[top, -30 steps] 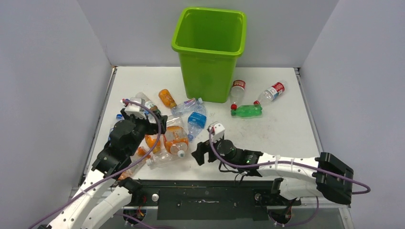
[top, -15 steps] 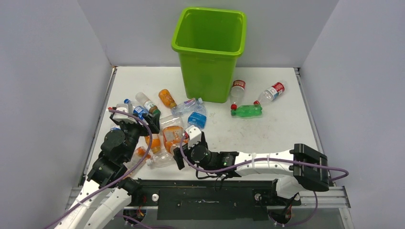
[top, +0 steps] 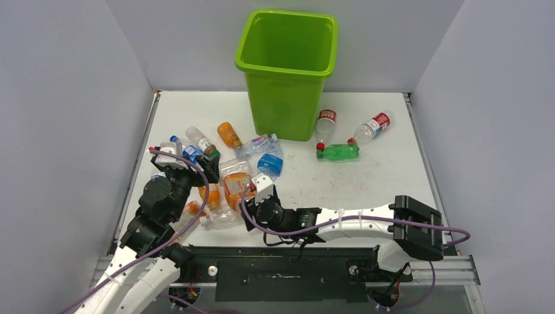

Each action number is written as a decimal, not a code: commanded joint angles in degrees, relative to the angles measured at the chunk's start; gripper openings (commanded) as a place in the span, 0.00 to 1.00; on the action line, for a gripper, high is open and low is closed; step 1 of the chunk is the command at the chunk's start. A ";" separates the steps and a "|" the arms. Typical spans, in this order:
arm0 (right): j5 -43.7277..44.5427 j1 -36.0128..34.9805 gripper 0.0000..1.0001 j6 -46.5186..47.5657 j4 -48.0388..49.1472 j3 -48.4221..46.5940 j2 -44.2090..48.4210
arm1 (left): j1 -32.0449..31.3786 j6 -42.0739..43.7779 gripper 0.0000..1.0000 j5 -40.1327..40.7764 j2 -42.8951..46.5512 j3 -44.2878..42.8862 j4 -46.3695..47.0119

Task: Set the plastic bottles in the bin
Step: Pick up the plastic bottle at the center of the board.

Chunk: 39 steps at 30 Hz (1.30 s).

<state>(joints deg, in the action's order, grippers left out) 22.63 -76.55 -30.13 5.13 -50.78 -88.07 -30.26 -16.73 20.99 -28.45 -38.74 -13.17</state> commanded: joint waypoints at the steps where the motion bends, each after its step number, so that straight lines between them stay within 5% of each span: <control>1: 0.13 -0.34 0.63 0.03 2.99 -2.40 -0.74 | 0.11 0.64 0.96 -0.89 0.24 -0.02 3.14; 9: -0.04 -0.35 0.37 -0.83 -0.14 -4.57 -2.77 | -0.13 0.82 0.96 -1.20 0.57 -0.01 3.06; 20: -0.83 -0.35 0.49 -2.93 -3.41 -2.37 -2.28 | -0.48 0.91 0.96 -1.31 0.37 -0.02 3.06; 24: -0.69 -0.18 0.33 -4.02 -2.84 -0.61 -1.85 | -0.81 1.00 0.96 -1.09 0.31 -0.02 3.01; 27: -0.44 0.25 0.07 -4.14 -2.15 0.68 -0.56 | -0.96 1.15 0.96 -0.96 0.15 0.11 2.98; 35: 1.46 2.45 0.05 -2.56 -8.85 3.19 10.57 | -1.55 2.47 0.96 -1.23 -0.01 0.78 4.13; 39: -5.76 7.82 0.05 0.12 -19.11 0.86 20.09 | -1.84 5.32 0.96 -7.24 -0.37 2.39 7.68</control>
<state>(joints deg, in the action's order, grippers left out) 21.04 -73.43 -32.77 -5.85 -47.09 -77.89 -31.57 -14.63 19.35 -28.36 -37.19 -11.81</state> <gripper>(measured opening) 0.339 0.963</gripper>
